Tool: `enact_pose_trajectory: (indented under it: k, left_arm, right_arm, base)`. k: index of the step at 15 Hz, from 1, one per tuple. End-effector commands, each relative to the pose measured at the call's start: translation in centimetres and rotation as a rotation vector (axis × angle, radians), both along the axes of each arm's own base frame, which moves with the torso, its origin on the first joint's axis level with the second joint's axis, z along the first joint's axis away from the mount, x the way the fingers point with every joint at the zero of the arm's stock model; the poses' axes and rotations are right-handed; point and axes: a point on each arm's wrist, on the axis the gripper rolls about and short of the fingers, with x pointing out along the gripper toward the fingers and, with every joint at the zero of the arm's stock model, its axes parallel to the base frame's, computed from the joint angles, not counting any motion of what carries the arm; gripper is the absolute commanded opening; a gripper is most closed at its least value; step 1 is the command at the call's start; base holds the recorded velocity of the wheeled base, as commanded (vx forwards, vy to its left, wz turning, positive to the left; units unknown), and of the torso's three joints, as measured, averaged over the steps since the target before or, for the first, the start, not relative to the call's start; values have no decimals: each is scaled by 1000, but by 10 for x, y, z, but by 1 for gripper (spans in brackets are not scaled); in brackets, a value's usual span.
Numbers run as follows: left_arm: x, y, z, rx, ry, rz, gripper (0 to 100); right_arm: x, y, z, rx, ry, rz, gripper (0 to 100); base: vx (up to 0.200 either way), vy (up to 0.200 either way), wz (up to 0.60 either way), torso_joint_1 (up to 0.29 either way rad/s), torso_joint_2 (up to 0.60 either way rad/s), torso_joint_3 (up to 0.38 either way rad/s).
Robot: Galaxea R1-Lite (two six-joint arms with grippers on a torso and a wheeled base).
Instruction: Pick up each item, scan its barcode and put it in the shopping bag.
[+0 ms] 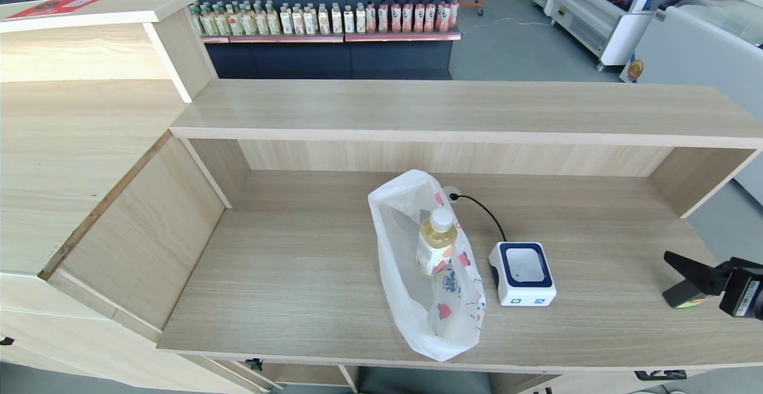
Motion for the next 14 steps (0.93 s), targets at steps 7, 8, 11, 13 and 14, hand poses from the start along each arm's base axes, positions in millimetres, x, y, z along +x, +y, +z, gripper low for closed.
enact_pose_trajectory:
  k: [7,8,11,13,14]
  left_arm:
    - [0,0,0,-2,0,4,100]
    - [0,0,0,-2,0,4,100]
    - [0,0,0,0,0,2,100]
    - [0,0,0,3,0,2,100]
    - [0,0,0,3,0,2,100]
  right_arm:
    - [1,-7,-10,-70,85,-15,100]
    - [0,-7,-12,-91,112,-8,100]
    - [1,-8,-14,-136,137,11,100]
    - [2,-7,-14,-144,135,19,100]
    - [1,-7,-14,-143,136,19,100]
  base:
    - [0,-200,0,0,0,6]
    - [0,-200,0,2,2,-2]
    - [0,-200,0,-1,2,-1]
    - [0,-200,0,0,2,5]
    - [0,-200,0,2,2,2]
